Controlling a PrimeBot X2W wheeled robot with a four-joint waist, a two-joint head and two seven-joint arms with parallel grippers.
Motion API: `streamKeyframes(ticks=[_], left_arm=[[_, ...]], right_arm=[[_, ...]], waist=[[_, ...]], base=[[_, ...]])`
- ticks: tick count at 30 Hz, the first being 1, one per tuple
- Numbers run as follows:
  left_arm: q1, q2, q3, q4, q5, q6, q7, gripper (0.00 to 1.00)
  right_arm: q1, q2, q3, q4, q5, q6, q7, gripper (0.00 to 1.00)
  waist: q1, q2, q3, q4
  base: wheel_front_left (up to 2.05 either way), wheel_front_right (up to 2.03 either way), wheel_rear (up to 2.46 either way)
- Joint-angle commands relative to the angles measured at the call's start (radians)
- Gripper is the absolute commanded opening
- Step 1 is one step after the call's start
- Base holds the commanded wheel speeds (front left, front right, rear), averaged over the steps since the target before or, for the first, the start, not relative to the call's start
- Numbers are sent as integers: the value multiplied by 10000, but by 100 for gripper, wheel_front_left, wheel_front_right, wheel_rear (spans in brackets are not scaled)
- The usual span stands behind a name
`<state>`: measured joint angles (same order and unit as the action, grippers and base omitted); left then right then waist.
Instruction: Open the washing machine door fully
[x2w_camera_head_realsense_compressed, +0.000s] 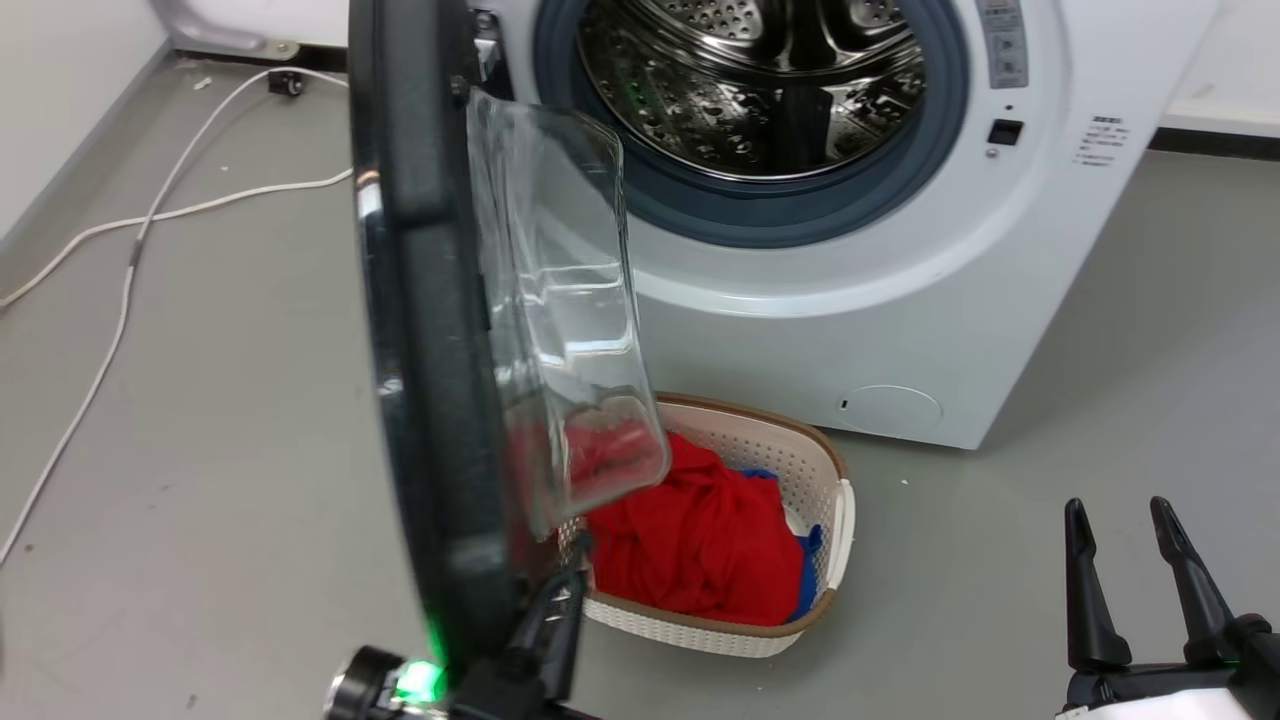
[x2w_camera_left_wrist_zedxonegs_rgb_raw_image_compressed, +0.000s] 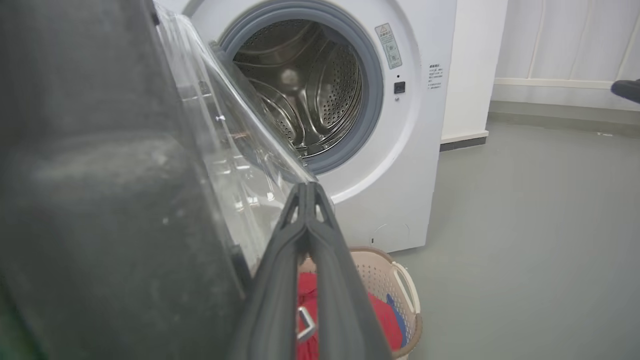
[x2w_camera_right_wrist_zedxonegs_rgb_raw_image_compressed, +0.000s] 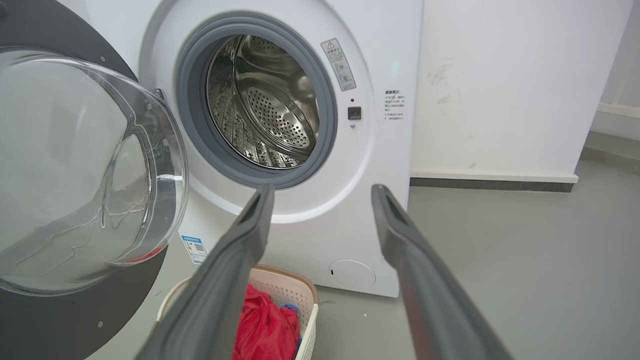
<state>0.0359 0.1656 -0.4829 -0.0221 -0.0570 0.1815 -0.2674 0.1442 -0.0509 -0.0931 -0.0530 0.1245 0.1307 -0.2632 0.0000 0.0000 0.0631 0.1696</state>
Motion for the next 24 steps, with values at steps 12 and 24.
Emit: streamKeyframes(ticks=[12, 24], left_arm=[[651, 762, 1962, -135, -551, 785, 39, 0], [786, 1407, 3857, 27, -1021, 1170, 40, 0]], right_arm=[[13, 13, 17, 5, -36, 1, -22, 100], [-229, 13, -9, -84, -163, 1, -22, 100]], waist=[[0, 0, 70, 607], [0, 0, 408, 592]], base=[[0, 0, 0], [0, 0, 0]])
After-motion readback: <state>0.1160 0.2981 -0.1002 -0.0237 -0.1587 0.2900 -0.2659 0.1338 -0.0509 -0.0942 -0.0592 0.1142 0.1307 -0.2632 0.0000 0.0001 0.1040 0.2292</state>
